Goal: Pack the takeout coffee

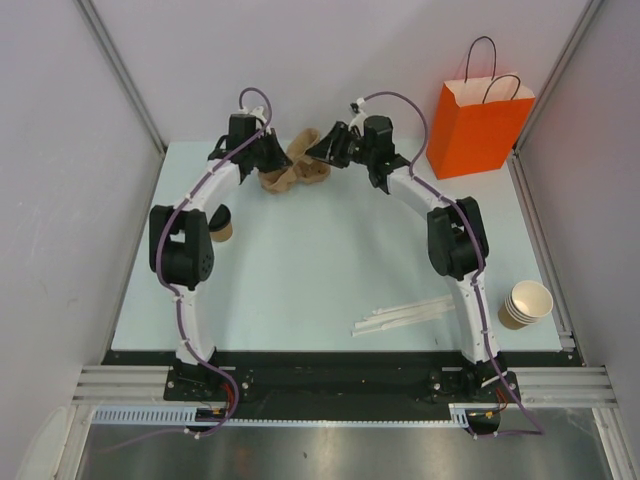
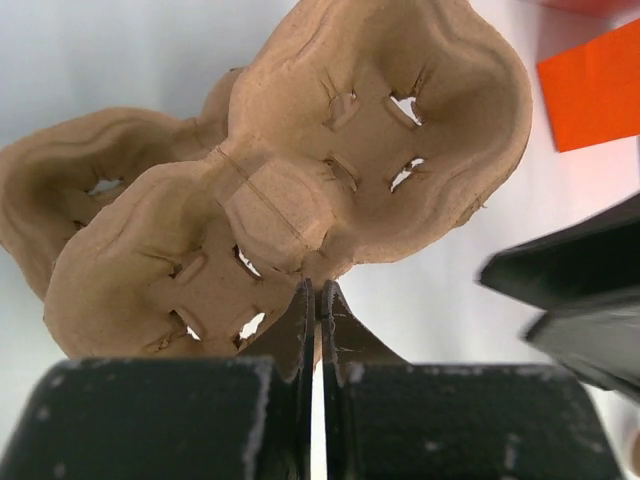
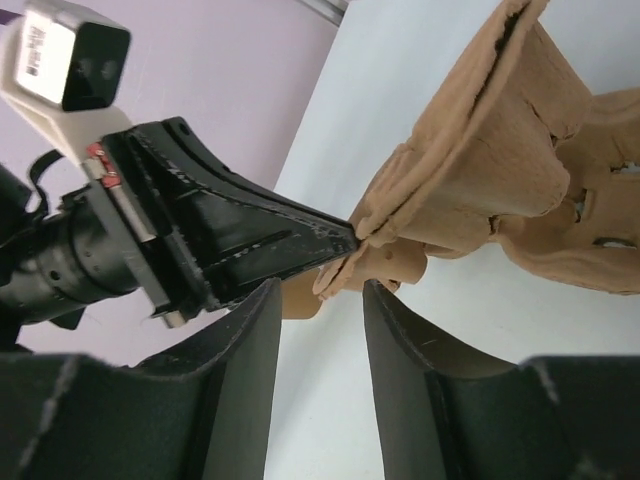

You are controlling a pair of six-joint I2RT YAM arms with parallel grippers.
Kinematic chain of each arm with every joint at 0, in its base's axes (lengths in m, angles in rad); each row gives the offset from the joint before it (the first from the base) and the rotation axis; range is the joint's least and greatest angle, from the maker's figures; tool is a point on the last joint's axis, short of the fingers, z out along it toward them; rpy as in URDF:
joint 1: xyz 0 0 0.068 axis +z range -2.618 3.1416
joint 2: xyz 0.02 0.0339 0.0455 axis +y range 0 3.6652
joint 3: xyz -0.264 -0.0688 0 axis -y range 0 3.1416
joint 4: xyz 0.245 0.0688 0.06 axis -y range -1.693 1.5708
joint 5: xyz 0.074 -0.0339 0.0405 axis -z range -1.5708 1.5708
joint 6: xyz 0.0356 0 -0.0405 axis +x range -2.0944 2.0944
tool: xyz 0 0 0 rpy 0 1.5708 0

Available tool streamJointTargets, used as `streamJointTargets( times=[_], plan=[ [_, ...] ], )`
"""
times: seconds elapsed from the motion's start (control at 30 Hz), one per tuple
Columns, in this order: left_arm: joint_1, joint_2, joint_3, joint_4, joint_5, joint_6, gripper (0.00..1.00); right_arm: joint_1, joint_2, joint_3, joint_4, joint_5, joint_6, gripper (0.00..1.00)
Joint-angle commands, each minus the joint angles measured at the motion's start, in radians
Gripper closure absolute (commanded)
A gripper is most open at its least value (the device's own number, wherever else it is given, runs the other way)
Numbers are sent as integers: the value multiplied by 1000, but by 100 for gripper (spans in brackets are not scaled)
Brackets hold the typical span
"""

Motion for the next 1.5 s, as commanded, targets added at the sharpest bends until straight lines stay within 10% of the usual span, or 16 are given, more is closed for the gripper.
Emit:
streamJointTargets(
  times=[0.0,0.73,1.13,1.47],
  plan=[
    [5,-102,-21,75,45,-110,100,22,24,43,13,38,-17,58],
    [21,-138,-96,182,162,-255,100,70,36,-11,63,17,29,68],
    [21,-142,-122,226,208,-285,100,64,47,-28,138,-19,80,100],
    [51,-157,-101,210,190,-239,100,33,35,-60,141,-12,114,100]
  ],
)
